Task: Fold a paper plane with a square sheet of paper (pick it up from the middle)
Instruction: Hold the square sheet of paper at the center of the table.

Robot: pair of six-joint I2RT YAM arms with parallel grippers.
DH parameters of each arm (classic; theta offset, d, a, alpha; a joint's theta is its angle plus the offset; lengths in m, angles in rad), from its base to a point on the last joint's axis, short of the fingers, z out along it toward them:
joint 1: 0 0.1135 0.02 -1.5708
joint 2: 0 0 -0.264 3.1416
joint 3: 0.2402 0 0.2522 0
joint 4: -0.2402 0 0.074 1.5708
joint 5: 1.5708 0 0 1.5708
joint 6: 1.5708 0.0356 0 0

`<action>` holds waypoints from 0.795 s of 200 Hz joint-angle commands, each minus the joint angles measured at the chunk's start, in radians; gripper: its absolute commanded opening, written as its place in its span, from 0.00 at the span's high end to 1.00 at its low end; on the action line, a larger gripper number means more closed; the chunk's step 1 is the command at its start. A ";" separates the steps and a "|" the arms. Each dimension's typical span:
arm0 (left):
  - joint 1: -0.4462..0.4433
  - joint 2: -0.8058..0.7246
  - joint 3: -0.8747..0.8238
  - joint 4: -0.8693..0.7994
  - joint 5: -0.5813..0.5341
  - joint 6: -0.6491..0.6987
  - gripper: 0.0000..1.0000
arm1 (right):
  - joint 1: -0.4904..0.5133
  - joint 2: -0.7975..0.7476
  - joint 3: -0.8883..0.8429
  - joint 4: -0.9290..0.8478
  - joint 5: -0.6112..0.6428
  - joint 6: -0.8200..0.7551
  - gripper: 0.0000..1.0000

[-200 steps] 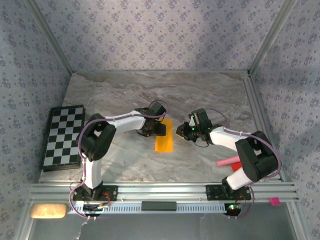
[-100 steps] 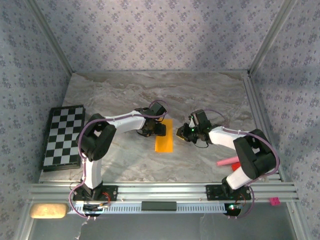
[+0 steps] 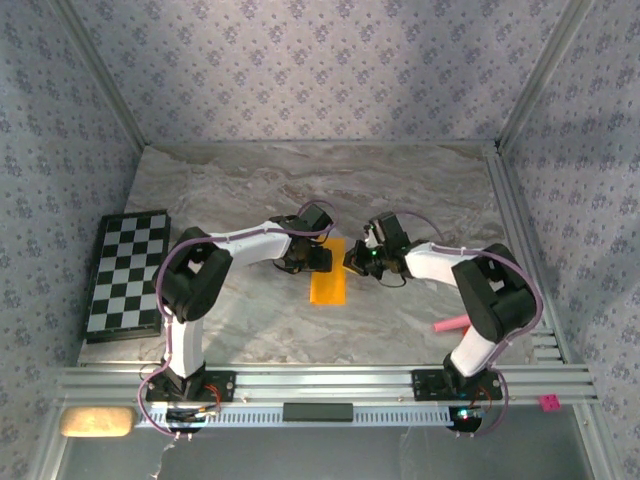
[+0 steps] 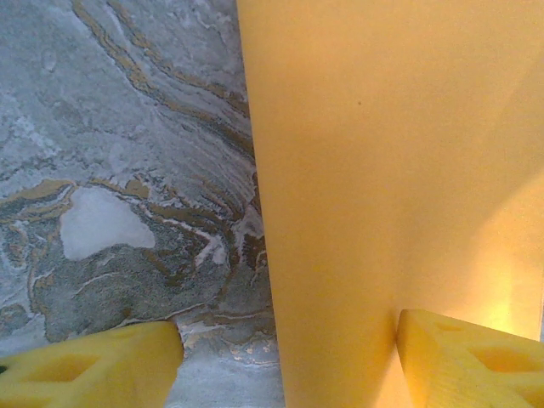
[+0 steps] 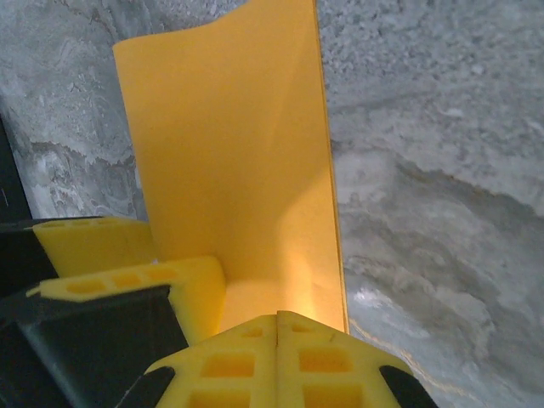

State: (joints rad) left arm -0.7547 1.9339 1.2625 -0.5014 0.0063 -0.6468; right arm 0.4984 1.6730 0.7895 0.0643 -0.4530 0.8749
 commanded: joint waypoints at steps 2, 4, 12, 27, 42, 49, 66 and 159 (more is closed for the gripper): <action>0.007 0.106 -0.036 0.054 -0.007 0.015 0.28 | 0.009 0.045 0.047 -0.011 -0.005 -0.012 1.00; 0.007 0.106 -0.037 0.054 -0.007 0.016 0.28 | 0.009 0.047 0.050 -0.011 -0.005 -0.012 1.00; 0.007 0.106 -0.038 0.054 -0.006 0.015 0.28 | 0.012 0.058 0.058 -0.009 -0.004 -0.012 1.00; 0.007 0.107 -0.038 0.053 -0.007 0.016 0.28 | 0.014 0.077 0.072 -0.006 -0.011 -0.012 1.00; 0.006 0.106 -0.041 0.054 -0.006 0.016 0.28 | 0.018 0.094 0.085 0.000 -0.029 -0.012 1.00; 0.007 0.106 -0.043 0.056 -0.008 0.014 0.28 | 0.020 0.099 0.090 0.003 -0.030 -0.010 1.00; 0.007 0.106 -0.044 0.057 -0.005 0.015 0.28 | 0.024 0.110 0.100 0.005 -0.037 -0.013 1.00; 0.005 0.103 -0.044 0.065 0.001 0.010 0.28 | 0.034 0.169 0.056 -0.126 0.039 -0.097 1.00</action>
State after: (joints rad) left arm -0.7547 1.9339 1.2625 -0.5011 0.0067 -0.6472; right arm 0.5243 1.8160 0.8761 0.0570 -0.4755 0.8410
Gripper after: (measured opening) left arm 0.717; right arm 0.052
